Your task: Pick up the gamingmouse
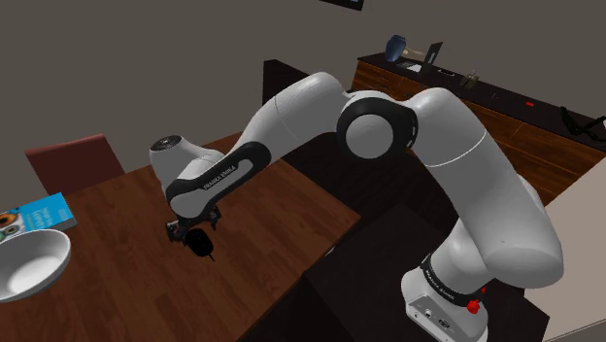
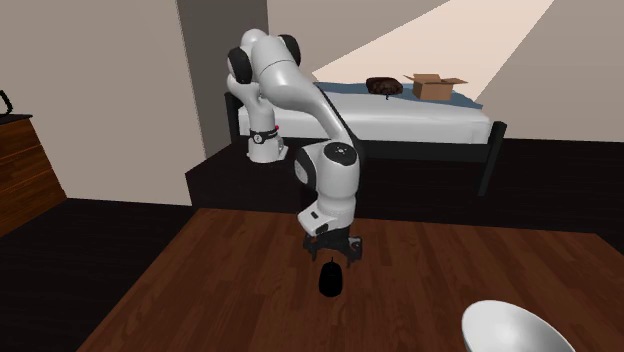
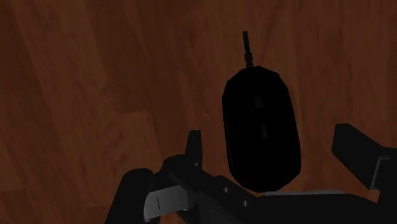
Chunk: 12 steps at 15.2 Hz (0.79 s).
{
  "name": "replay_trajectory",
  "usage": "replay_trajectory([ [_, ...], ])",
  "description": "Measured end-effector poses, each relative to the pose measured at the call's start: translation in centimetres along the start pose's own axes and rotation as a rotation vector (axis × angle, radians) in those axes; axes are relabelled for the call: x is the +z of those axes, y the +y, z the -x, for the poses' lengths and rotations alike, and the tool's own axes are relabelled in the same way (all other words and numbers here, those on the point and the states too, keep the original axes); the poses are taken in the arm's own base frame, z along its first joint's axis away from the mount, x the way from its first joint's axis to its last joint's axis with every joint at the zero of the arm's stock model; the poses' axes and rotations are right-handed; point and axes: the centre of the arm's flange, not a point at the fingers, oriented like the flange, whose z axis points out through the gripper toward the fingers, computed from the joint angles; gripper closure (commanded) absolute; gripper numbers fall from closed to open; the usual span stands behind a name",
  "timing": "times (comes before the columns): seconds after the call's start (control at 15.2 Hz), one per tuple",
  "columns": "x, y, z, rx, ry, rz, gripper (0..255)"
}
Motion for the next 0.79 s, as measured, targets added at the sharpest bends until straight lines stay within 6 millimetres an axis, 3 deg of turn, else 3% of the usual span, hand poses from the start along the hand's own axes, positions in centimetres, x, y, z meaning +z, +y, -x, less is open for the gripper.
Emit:
replay_trajectory([
  [0.53,4.1,-0.5,-0.7,0.000,0.000,0.001,0],
  [0.59,4.3,-0.5,-0.8,0.000,0.000,0.001,255],
  [0.79,4.4,-0.5,-0.8,0.000,0.002,0.000,255],
])
